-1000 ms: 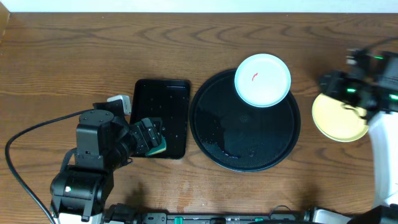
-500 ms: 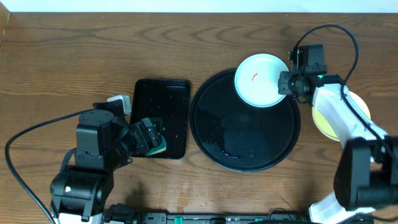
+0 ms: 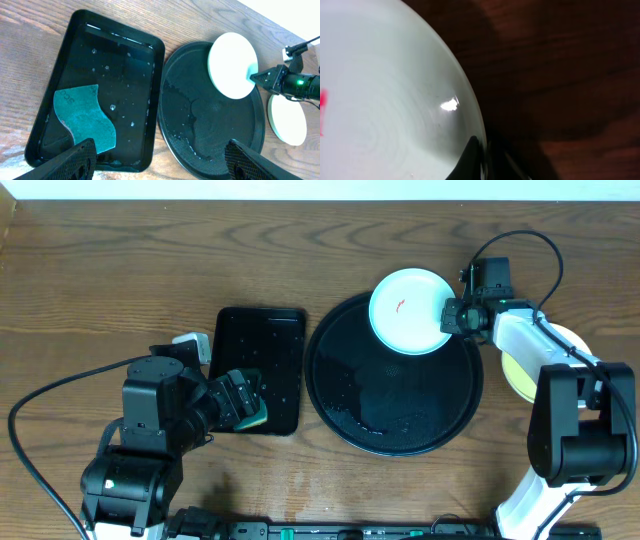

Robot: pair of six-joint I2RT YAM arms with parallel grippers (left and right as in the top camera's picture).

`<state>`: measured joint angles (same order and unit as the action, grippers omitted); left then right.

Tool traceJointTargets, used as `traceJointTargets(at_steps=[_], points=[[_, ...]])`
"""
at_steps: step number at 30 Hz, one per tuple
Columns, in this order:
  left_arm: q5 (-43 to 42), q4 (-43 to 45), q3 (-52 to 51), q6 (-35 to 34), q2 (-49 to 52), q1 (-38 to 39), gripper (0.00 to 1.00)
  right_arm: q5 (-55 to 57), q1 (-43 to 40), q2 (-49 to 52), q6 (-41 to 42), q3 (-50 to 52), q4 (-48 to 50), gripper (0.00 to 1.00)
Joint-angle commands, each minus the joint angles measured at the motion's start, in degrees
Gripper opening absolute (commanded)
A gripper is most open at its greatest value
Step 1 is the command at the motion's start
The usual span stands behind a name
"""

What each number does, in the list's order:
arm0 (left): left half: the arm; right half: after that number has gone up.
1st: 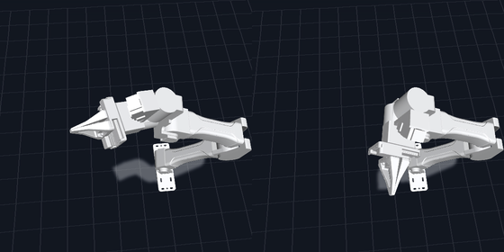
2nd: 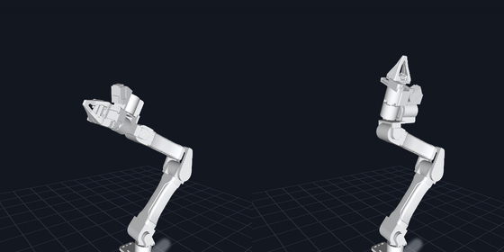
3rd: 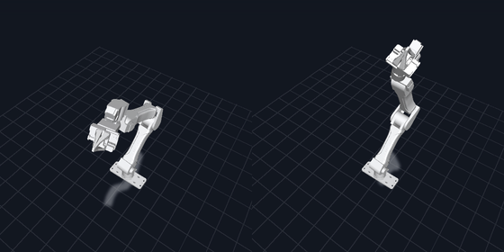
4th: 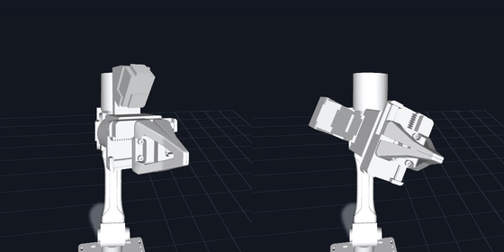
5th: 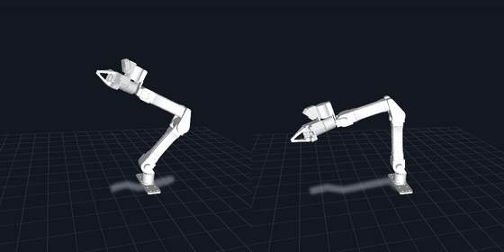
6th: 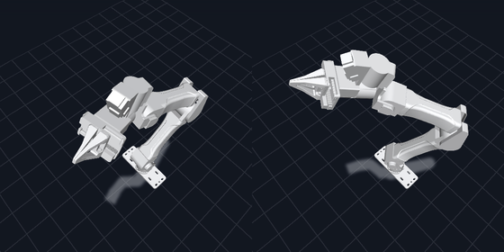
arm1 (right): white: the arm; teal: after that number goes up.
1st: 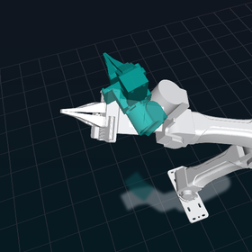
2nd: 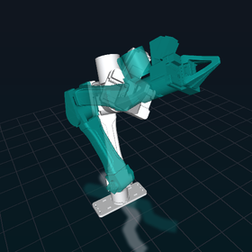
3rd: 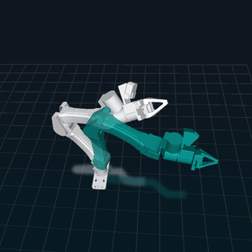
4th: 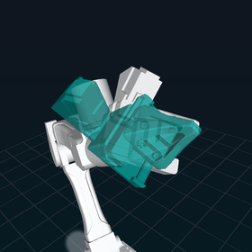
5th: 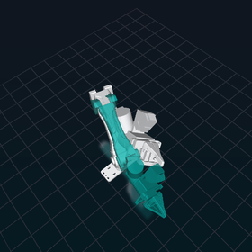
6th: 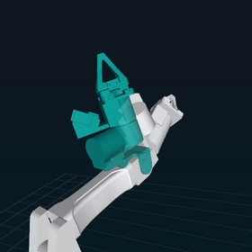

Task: Clean dirty plates on tray and stack at the side
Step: 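Move the right gripper to the remaining pale green plate rim, then drag the pale green plate to the black tray center with right gripper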

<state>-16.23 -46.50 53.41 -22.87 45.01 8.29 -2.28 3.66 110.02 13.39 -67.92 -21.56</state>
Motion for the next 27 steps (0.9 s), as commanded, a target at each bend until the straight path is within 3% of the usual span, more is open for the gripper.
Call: traceJointTargets(at_steps=[1,10,16,23,25,27], points=[[-0.2,-0.2,1.2,0.3,0.1,-0.3,0.83,-1.0,0.1,-1.7,2.0,0.7,-3.0,0.01],[-0.3,-0.2,1.2,0.3,0.1,-0.3,0.83,-4.6,3.4,-14.7,2.4,0.7,-17.5,0.01],[-0.3,-0.2,1.2,0.3,0.1,-0.3,0.83,-4.1,7.6,-13.2,1.5,1.3,-24.3,0.01],[-0.3,-0.2,1.2,0.3,0.1,-0.3,0.83,-3.6,10.5,-9.0,-3.8,2.7,-24.6,0.01],[-0.3,-0.2,1.2,0.3,0.1,-0.3,0.83,-3.7,10.5,-8.6,-5.5,2.7,-24.5,0.23],[-0.2,-0.2,1.2,0.3,0.1,-0.3,0.83,-3.8,10.5,-8.4,-5.6,2.7,-24.5,0.36]])
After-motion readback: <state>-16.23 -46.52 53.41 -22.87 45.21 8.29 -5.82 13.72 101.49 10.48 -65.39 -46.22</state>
